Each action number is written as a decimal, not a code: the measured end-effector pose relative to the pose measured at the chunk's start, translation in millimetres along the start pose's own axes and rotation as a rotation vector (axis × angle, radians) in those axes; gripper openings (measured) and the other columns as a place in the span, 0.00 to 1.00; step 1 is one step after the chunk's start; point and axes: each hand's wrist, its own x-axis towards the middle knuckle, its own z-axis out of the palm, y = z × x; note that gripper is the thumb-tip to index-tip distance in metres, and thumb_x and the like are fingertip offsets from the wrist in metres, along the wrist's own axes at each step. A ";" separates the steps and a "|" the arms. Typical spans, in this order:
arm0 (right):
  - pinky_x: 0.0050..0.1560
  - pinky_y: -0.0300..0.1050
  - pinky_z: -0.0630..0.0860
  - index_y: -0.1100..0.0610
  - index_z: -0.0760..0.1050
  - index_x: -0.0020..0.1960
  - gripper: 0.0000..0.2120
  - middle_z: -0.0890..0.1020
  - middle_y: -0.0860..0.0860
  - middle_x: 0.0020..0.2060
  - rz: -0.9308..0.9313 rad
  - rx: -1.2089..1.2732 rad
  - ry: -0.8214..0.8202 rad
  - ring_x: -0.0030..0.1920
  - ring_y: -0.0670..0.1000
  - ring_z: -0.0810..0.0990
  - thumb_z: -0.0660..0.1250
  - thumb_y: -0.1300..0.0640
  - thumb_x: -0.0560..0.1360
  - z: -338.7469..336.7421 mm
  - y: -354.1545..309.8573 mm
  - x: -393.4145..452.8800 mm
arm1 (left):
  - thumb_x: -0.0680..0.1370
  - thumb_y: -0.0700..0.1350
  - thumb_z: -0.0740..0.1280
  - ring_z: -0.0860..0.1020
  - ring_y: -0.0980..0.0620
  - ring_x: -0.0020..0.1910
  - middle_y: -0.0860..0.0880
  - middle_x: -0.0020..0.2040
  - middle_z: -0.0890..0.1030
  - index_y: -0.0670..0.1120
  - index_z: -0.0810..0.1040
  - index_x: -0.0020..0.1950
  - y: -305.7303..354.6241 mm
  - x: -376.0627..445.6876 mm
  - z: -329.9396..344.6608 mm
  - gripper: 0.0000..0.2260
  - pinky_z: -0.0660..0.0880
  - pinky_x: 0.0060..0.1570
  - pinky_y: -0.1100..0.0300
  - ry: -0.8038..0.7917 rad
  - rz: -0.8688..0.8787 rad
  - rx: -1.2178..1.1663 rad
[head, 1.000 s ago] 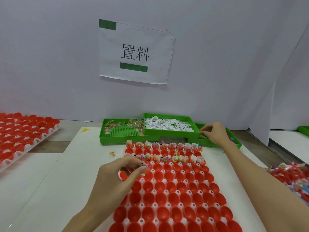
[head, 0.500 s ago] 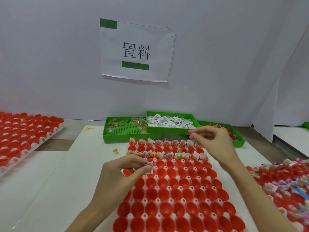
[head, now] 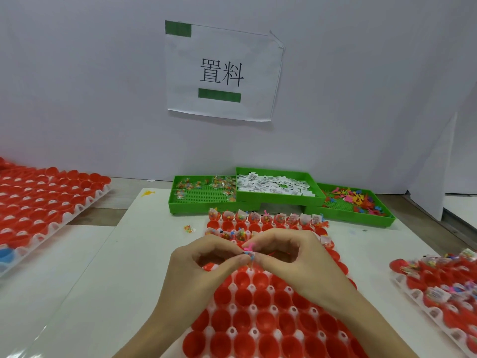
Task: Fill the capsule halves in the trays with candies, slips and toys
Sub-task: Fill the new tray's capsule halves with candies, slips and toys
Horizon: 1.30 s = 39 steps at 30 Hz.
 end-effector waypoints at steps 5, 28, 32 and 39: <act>0.49 0.39 0.83 0.52 0.87 0.54 0.07 0.88 0.48 0.44 0.017 0.035 -0.017 0.46 0.48 0.88 0.71 0.60 0.79 1.1 -1.5 -2.2 | 0.69 0.46 0.81 0.86 0.49 0.42 0.49 0.41 0.87 0.53 0.88 0.44 4.4 1.0 -2.9 0.06 0.81 0.44 0.64 0.039 -0.012 -0.018; 0.51 0.52 0.84 0.57 0.85 0.47 0.02 0.88 0.49 0.41 0.106 -0.127 -0.037 0.43 0.50 0.87 0.76 0.61 0.74 30.2 14.1 39.9 | 0.73 0.61 0.76 0.76 0.52 0.22 0.50 0.24 0.78 0.47 0.82 0.33 -3.7 31.1 -77.2 0.19 0.74 0.27 0.63 -0.455 -0.492 0.548; 0.48 0.47 0.84 0.55 0.85 0.46 0.02 0.88 0.48 0.40 0.042 -0.212 -0.035 0.41 0.45 0.87 0.77 0.60 0.74 50.9 13.8 51.5 | 0.73 0.59 0.77 0.75 0.52 0.21 0.51 0.23 0.76 0.48 0.82 0.30 -9.5 30.2 -73.6 0.18 0.74 0.26 0.62 -0.504 -0.518 0.539; 0.47 0.38 0.80 0.54 0.86 0.47 0.03 0.86 0.45 0.40 -0.003 -0.539 -0.175 0.41 0.41 0.83 0.75 0.58 0.73 68.2 11.0 68.0 | 0.75 0.53 0.76 0.75 0.53 0.20 0.50 0.22 0.77 0.48 0.81 0.29 -14.6 29.5 -69.2 0.17 0.73 0.25 0.63 -0.481 -0.486 0.559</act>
